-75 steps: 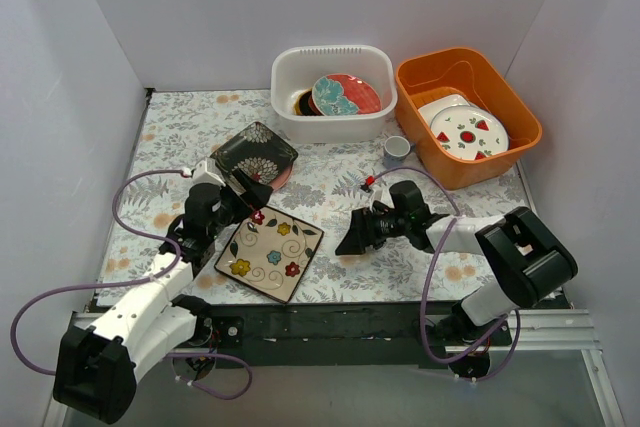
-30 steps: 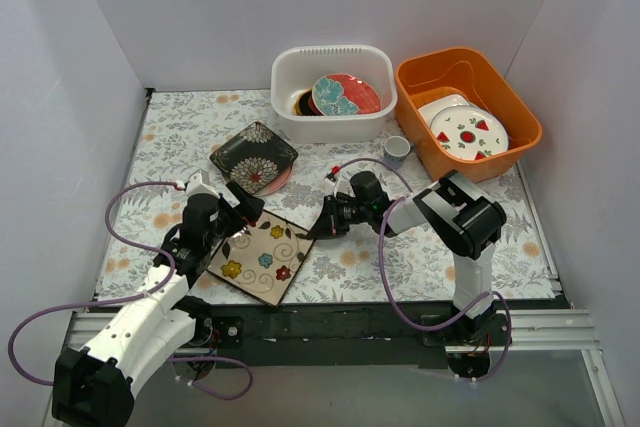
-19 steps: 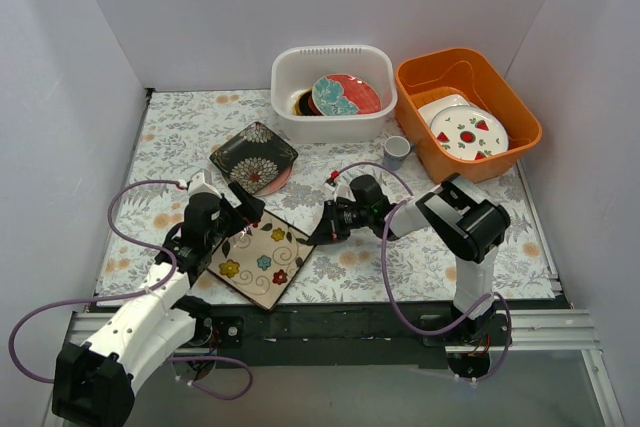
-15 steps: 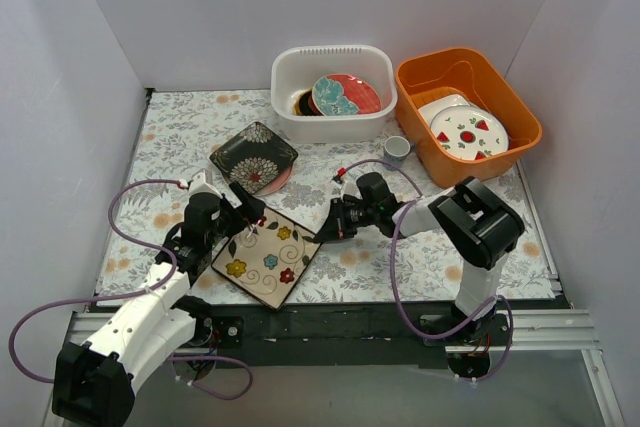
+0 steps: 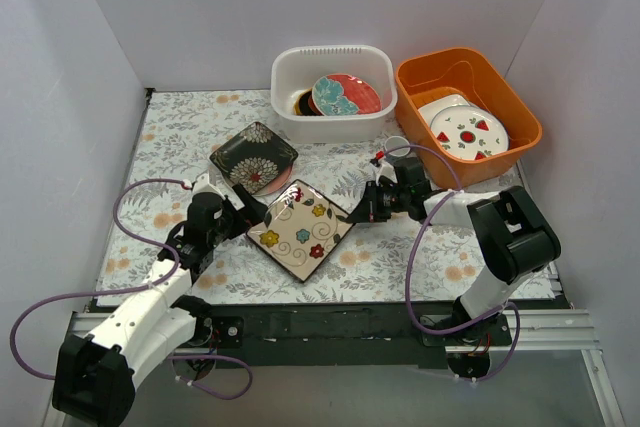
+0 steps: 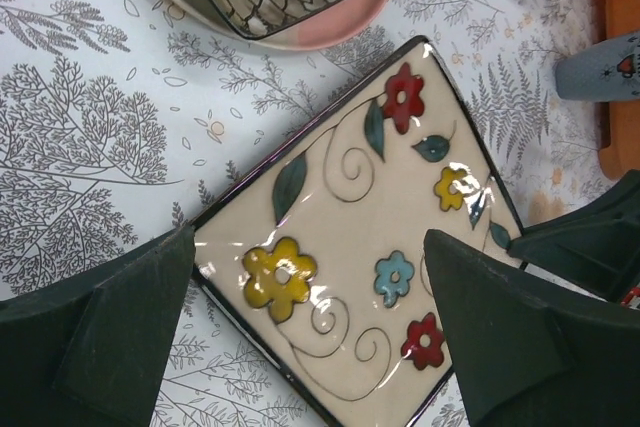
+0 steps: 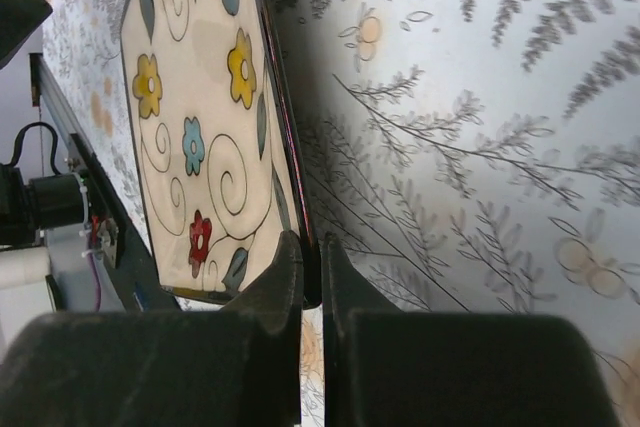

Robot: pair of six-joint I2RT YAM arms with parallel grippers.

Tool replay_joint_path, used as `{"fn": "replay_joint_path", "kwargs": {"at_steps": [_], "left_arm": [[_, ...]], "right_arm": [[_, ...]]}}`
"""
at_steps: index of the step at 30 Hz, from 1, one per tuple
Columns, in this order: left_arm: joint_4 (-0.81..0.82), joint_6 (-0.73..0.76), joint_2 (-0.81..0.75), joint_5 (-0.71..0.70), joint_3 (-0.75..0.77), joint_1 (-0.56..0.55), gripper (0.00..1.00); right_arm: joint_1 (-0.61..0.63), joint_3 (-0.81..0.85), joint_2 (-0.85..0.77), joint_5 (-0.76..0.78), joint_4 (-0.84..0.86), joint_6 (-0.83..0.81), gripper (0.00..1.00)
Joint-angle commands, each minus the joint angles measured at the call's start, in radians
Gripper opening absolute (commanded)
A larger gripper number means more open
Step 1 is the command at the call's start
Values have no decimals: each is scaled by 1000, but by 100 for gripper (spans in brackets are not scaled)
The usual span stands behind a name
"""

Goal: Place the plates into the plastic bin on the countertop
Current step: Move the plate to the center of the board.

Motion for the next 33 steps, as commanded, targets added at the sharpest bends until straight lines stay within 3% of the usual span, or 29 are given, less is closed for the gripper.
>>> {"fn": "replay_joint_path", "kwargs": {"at_steps": [1,9,20,26,33], "left_arm": [[-8,-21,21,9,-37,4,98],[77,-88,42,23,-161,4,98],[478,-285,219,235,-320,4,98],[650,-386,248,247,-425,6,96],[980,-443,240,201,-580,6,93]], "right_arm": [[-48,-28,-37,156,-126,-118,1],[-68,-59,-28,182,-145,-145,1],[-74,-82,-16,165,-113,-144,1],[-77,-94,-3,147,-90,-136,1],[-77,-114,-2,122,-64,-127,1]]}}
